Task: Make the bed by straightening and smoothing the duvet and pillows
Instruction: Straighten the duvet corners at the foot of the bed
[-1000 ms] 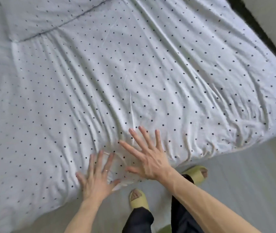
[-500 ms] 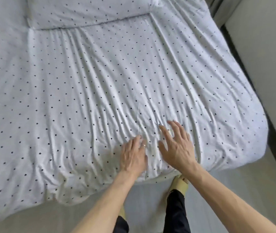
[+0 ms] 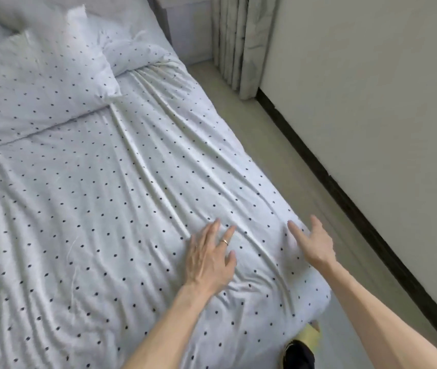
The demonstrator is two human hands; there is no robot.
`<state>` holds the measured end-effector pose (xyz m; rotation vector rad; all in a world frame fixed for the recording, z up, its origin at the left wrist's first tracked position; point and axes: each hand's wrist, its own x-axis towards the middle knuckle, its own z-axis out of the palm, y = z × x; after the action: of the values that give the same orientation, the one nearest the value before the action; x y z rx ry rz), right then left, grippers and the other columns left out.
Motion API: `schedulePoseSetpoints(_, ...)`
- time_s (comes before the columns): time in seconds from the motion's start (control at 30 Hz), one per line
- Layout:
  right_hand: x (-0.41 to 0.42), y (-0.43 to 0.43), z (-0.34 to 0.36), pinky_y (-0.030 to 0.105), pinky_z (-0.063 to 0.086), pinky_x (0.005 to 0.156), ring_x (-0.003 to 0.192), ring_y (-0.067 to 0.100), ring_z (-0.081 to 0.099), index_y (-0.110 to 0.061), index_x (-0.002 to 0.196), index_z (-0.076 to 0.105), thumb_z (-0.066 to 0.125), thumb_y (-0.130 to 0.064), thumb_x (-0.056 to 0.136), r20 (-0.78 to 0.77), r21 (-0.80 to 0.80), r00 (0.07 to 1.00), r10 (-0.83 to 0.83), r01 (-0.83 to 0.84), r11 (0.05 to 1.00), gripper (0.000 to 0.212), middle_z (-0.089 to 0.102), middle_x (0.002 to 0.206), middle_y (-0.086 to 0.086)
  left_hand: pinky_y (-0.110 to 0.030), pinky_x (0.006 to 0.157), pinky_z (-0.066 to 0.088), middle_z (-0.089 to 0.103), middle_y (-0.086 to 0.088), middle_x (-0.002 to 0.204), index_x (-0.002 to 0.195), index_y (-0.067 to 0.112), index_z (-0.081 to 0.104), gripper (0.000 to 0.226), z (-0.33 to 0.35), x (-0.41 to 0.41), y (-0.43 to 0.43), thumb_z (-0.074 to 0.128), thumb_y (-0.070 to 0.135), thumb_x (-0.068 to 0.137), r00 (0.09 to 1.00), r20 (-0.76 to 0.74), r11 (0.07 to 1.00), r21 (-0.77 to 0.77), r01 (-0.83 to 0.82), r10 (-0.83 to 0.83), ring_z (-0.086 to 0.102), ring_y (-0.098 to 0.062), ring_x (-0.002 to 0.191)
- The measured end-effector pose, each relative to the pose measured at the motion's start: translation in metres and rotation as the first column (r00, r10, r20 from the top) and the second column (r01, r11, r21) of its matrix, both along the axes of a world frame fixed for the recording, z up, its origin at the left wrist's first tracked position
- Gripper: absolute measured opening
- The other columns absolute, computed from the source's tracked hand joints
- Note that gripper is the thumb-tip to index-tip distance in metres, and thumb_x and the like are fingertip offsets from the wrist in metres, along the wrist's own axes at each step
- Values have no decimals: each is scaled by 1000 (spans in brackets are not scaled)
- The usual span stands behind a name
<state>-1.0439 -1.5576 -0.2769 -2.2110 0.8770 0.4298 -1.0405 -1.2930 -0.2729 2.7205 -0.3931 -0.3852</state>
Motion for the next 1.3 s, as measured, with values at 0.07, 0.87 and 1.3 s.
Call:
schedulePoseSetpoints(0.07,28,-19,-10,40,31,115,147,31,38,-19,161,24,45,-77,91,-76,231,997,30,-12,973,93,35,163,6,-53,119,22,23,-3,164,152,34,34,62,0,24,-40,36,46,92,997,37,998,-1,-65,65,19,-21,151)
schedulePoseSetpoints(0.87,107,-93,-61,44,51,95,108,36,60,-17,119,51,35,-34,102,-217,172,907,361,-329,929,29,66,120,15,-57,119,2,-4,15,166,154,51,5,57,-9,60,-141,20,59,99,902,-150,867,375,-327,405,-10,-12,153)
schedulePoseSetpoints(1.3,264,34,-2,47,15,127,158,25,10,-28,162,17,39,-33,103,555,-319,307,773,-780,539,64,13,171,6,-50,102,39,48,-4,149,142,25,50,52,-28,222,-82,47,31,90,673,308,683,94,-724,672,48,-25,134)
